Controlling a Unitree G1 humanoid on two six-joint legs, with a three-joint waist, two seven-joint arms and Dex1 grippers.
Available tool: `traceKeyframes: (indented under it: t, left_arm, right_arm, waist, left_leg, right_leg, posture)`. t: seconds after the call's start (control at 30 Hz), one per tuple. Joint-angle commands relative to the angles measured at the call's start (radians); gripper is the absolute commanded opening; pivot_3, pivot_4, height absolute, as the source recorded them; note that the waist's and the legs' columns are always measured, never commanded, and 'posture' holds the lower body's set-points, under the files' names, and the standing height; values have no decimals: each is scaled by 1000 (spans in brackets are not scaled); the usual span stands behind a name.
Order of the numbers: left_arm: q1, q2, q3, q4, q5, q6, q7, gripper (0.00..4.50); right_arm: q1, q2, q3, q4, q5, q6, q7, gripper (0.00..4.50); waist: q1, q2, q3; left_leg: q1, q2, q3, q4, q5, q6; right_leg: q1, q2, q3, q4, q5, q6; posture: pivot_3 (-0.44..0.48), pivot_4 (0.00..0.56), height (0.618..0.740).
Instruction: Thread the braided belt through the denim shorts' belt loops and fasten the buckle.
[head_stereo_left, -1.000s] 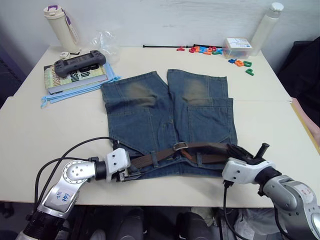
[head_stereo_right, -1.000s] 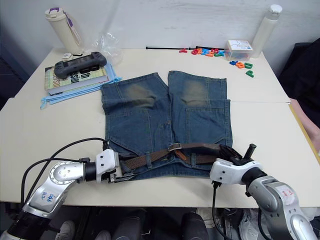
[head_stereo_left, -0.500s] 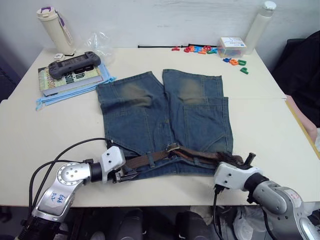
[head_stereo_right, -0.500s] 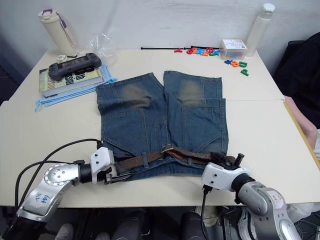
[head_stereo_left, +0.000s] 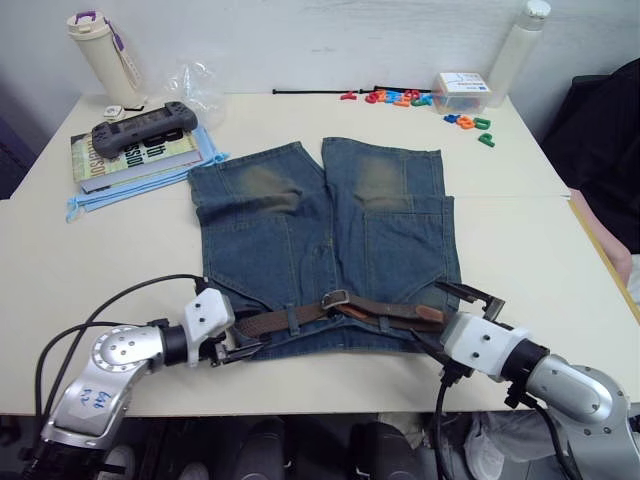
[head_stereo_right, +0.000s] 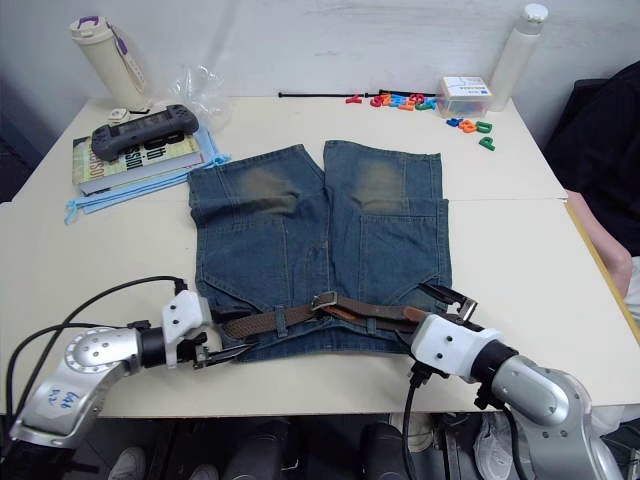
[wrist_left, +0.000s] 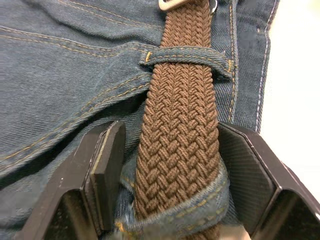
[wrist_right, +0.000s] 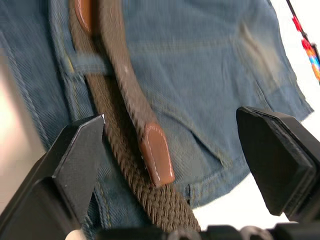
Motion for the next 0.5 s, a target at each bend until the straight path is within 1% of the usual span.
traceKeyframes:
  t: [0.03, 0.23, 0.37, 0.47, 0.5]
  left_arm:
    - [24, 22, 72, -54, -77, 15, -41, 3196]
    - [23, 29, 146, -95, -216, 109, -73, 3196]
    - [-33, 15, 179, -96, -312, 209, -45, 3196]
    - [-94, -16, 158, -86, -315, 250, 18, 3196]
    - [-122, -42, 129, -77, -289, 250, 55, 3196]
  right_arm:
    - [-22, -7, -18, -49, 65, 43, 8, 4480]
    - [-66, 27, 56, -54, 72, 109, -40, 4480]
    - [-85, 74, 71, -53, 100, 150, -86, 4480]
    - [-105, 100, 75, -59, 119, 179, -109, 4480]
    - [-112, 103, 79, -61, 121, 186, -115, 4480]
  waist:
    - [0, 0, 0]
    - [0, 0, 0]
    - [3, 0, 0]
    - [2, 0, 0]
    - [2, 0, 0]
  left_leg:
    - [0, 0, 0, 0, 0, 0]
    - [-1, 0, -1, -1, -1, -1]
    - [-1, 0, -1, -1, -1, -1]
    - [-1, -1, -1, -1, 0, -1]
    - [-1, -1, -1, 0, 0, 0]
  right_leg:
    - [0, 0, 0, 0, 0, 0]
    - [0, 0, 0, -3, 0, 0]
    - [1, 0, -1, -4, 0, 0]
    - [1, 0, -1, -3, 0, 0]
    - [1, 0, -1, -3, 0, 1]
  posture:
    - [0, 150, 706]
    - [0, 150, 706]
    - [0, 150, 706]
    - [0, 150, 706]
    - [0, 150, 706]
